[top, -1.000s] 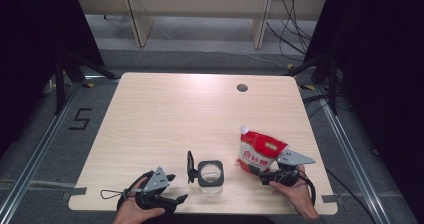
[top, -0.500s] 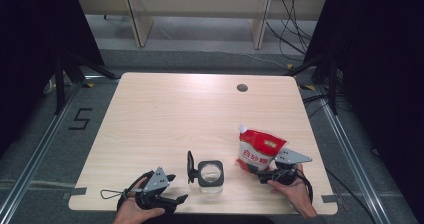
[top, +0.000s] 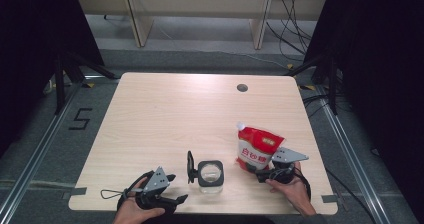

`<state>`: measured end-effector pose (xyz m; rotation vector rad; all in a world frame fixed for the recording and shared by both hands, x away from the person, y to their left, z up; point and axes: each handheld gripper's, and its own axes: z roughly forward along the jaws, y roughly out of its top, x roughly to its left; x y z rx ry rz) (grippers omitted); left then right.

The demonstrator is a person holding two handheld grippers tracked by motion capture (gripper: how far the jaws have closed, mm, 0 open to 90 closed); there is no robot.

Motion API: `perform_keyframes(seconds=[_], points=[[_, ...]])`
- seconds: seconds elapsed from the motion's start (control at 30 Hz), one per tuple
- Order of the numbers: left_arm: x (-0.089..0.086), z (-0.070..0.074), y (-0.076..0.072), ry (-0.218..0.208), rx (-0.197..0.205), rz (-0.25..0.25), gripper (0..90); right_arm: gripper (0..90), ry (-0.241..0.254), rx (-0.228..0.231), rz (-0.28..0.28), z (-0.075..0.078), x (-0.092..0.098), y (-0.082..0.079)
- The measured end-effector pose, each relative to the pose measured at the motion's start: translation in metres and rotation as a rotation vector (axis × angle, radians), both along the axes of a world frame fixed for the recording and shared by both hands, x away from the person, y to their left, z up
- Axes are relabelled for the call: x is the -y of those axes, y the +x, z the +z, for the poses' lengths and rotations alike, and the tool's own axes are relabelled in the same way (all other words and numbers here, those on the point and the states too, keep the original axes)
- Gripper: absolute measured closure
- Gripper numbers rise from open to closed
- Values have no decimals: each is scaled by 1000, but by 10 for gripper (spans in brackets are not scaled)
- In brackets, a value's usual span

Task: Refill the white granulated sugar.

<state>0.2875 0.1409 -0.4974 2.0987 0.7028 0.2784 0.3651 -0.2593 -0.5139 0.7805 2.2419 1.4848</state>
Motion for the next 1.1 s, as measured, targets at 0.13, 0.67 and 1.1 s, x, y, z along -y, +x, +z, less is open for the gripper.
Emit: perform_keyframes(seconds=[0.13, 0.67, 1.1], points=[[0, 0, 0, 2, 2, -4, 237, 275, 4, -12, 25, 0, -1, 2], [-1, 0, 0, 18, -2, 0, 237, 294, -3, -1, 21, 0, -2, 2], [-1, 0, 0, 25, -7, -2, 237, 296, -14, 28, 16, 0, -4, 1]])
